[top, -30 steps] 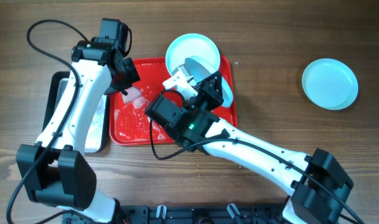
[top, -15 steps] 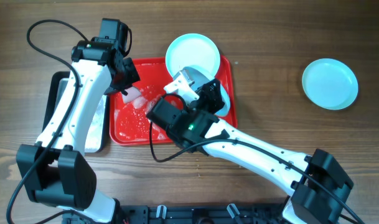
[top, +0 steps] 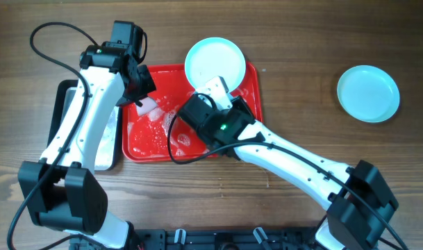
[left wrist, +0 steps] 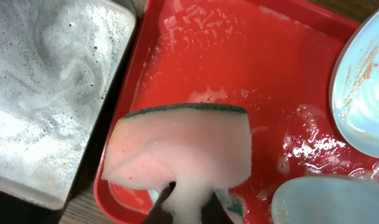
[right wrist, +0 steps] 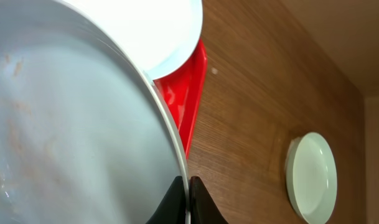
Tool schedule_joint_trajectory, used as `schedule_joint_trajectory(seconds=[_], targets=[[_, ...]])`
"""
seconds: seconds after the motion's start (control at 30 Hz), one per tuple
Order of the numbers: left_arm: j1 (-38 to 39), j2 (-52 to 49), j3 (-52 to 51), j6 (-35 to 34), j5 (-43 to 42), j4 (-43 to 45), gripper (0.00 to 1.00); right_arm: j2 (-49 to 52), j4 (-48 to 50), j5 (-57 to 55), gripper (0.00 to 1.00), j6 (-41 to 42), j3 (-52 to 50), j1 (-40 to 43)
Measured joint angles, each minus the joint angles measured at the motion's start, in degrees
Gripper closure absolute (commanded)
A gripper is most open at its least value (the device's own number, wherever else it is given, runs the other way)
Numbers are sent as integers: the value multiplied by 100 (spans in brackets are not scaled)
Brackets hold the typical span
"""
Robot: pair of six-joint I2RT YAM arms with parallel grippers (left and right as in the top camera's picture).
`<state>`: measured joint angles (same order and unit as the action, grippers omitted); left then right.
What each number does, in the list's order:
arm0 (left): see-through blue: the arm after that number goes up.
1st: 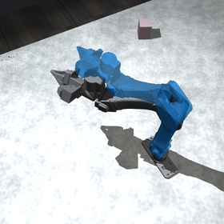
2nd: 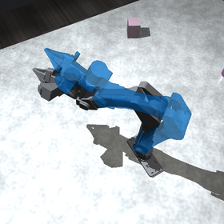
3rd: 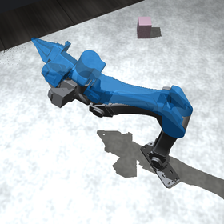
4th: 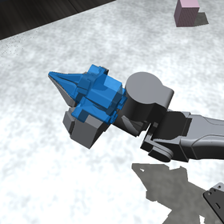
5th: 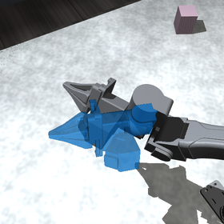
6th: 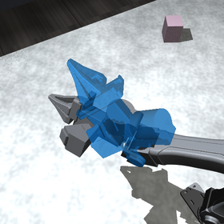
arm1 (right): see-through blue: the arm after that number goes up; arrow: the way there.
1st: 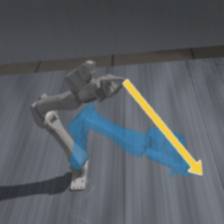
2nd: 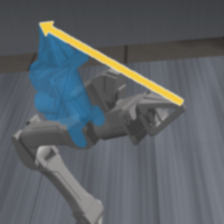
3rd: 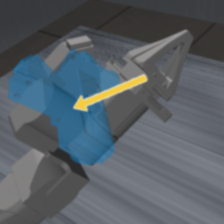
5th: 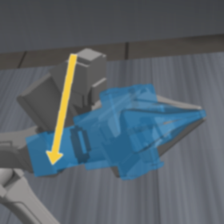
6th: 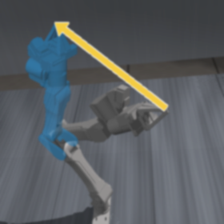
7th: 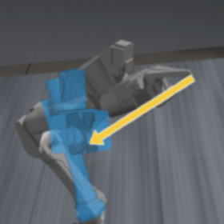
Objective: Clean dirty plates on tray and stack at the side
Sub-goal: 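Carry the plate right and lower it onto the cleaned plate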
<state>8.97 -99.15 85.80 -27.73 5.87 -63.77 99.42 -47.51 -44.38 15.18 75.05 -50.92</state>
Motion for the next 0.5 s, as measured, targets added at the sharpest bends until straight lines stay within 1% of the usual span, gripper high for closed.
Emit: schedule_joint_trajectory(seconds=[0.1, 0.2, 0.27, 0.37, 0.43, 0.5], targets=[[0, 0, 0, 0, 0, -13, 96, 0, -153, -293, 96, 131, 0, 48], [0, 0, 0, 0, 0, -13, 96, -26, -131, -715, 96, 348, 0, 125], [0, 0, 0, 0, 0, -13, 96, -155, -48, -772, 96, 459, -2, 212], [0, 0, 0, 0, 0, -15, 96, -603, 142, -649, 96, 553, -2, 398], [0, 0, 0, 0, 0, -13, 96, -1207, 260, -271, 96, 603, -2, 697], [0, 0, 0, 0, 0, -13, 96, -1604, 284, 79, 96, 605, -2, 1012]])
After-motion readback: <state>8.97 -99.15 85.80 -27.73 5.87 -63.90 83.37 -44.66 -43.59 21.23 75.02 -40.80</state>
